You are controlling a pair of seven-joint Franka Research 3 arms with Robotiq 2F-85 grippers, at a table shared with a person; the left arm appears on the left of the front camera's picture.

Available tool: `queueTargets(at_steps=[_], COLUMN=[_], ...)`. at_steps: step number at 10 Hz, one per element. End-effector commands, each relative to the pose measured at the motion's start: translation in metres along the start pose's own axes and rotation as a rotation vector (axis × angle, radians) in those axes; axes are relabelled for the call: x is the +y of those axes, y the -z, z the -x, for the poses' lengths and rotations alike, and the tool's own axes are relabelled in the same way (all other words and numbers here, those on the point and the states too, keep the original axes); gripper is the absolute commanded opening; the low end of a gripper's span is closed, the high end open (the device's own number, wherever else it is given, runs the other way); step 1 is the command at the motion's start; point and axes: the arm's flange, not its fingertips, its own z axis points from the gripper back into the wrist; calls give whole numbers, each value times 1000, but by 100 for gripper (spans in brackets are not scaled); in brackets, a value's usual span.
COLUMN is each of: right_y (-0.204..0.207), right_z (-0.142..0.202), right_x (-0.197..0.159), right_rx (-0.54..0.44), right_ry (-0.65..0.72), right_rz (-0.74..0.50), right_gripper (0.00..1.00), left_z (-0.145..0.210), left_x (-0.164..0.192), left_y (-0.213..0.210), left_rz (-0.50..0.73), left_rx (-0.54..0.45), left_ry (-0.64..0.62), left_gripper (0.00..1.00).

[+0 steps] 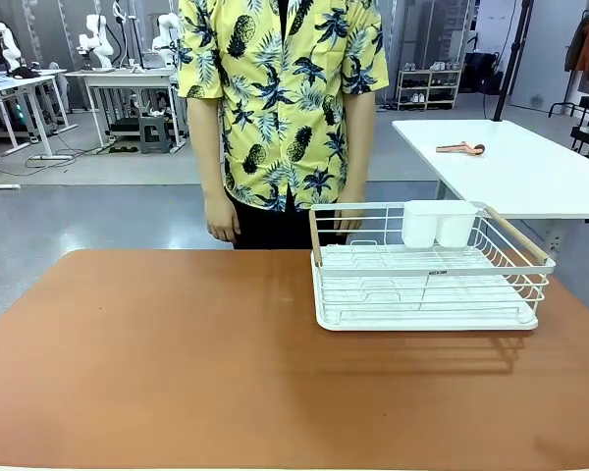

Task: Clean the table.
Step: Pick up the Lint Roller when the human hands it over.

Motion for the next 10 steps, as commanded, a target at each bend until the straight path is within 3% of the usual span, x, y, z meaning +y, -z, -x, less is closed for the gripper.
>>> queueTargets(at_steps=[1,3,10], right_y=[-23,-28,-31], right_z=[-2,2,4], right_x=[-16,-35,-35], right_rx=[-50,-59,-59], right_ry=[75,93,80], right_rz=[-24,-37,-6], right_gripper=[100,100,100], left_z=[7,9,2], left_x=[1,0,4], left_y=[-12,-16,-16], left_rz=[-27,-34,-10], left_rx=[-32,-39,-35], left_ry=[-29,-29,-11], left_gripper=[100,100,100])
